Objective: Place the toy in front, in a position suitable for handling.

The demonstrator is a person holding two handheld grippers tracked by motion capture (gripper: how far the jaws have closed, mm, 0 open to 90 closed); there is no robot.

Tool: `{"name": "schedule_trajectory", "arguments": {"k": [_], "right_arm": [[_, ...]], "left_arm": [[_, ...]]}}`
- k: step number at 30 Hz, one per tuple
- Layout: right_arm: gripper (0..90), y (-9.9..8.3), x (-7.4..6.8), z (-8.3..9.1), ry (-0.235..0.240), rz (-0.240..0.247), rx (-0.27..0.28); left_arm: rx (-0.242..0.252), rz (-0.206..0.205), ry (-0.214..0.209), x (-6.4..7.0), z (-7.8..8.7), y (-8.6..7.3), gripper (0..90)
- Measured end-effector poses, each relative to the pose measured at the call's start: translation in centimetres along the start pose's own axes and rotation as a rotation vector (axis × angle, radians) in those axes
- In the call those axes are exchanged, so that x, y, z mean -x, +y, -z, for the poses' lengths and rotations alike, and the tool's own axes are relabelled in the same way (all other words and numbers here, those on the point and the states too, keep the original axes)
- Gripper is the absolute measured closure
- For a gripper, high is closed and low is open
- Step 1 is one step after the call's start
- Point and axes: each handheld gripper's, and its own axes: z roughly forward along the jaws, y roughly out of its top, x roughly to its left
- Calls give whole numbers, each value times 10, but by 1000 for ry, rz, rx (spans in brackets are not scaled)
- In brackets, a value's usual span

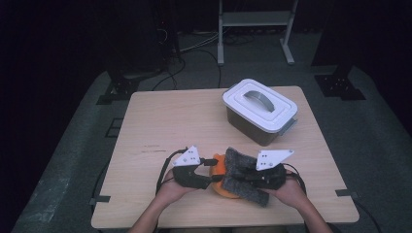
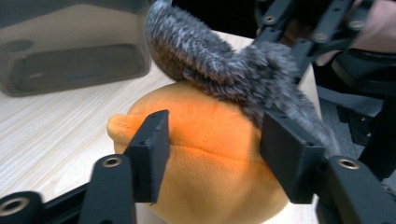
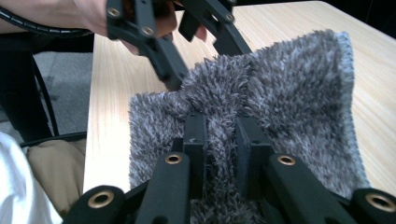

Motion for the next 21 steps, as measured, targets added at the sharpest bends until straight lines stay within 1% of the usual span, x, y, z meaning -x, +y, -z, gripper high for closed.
{"name": "schedule_trajectory", "arguments": {"k": [1,2,3,4,5,6,7,9,10,11,12,13,15,16,17,18,19,20,21], "right_arm": [[758,-2,4,3,-15,-5,0],[758,-2,4,3,-15,-5,0],[757,-4,6,7,-24,-13,-1],[757,-4,6,7,-24,-13,-1],[758,-4,6,8,-28,-11,-2],[758,-4,6,9,-37,-4,-9],[757,-3,6,9,-39,-3,-13],[757,2,1,11,-46,18,-6],[757,2,1,11,-46,18,-6],[757,3,0,11,-41,20,6],[757,6,-2,11,-19,18,28],[757,7,-4,10,-11,24,30],[756,7,-7,3,-18,62,-12],[756,7,-7,3,-18,62,-12],[756,6,-7,2,-9,54,-9],[757,4,-4,3,5,55,-16],[759,0,-2,6,15,63,-37],[759,0,-2,6,15,63,-37],[760,-5,1,9,3,70,-66]], "left_arm": [[4,2,-3,0,1,0,325],[10,11,-8,0,1,1,325],[6,26,-23,-2,1,0,296],[9,30,-27,-2,0,0,296],[6,29,-31,-1,-1,-1,317],[1,16,-27,0,-2,-1,391],[-3,5,-13,1,-2,-1,424],[-1,11,1,1,-3,0,482],[-1,11,1,1,-3,0,482],[6,24,2,0,-4,0,482],[13,33,2,0,-5,0,481],[18,46,1,-1,-6,0,472],[6,49,9,-1,-6,0,465],[6,49,9,-1,-6,0,463],[6,50,10,-1,-6,-1,463],[6,45,15,-1,-6,-2,459],[10,51,17,-2,-6,-3,453],[10,51,17,-2,-6,-3,450],[13,56,22,-4,-5,-4,449]]}}
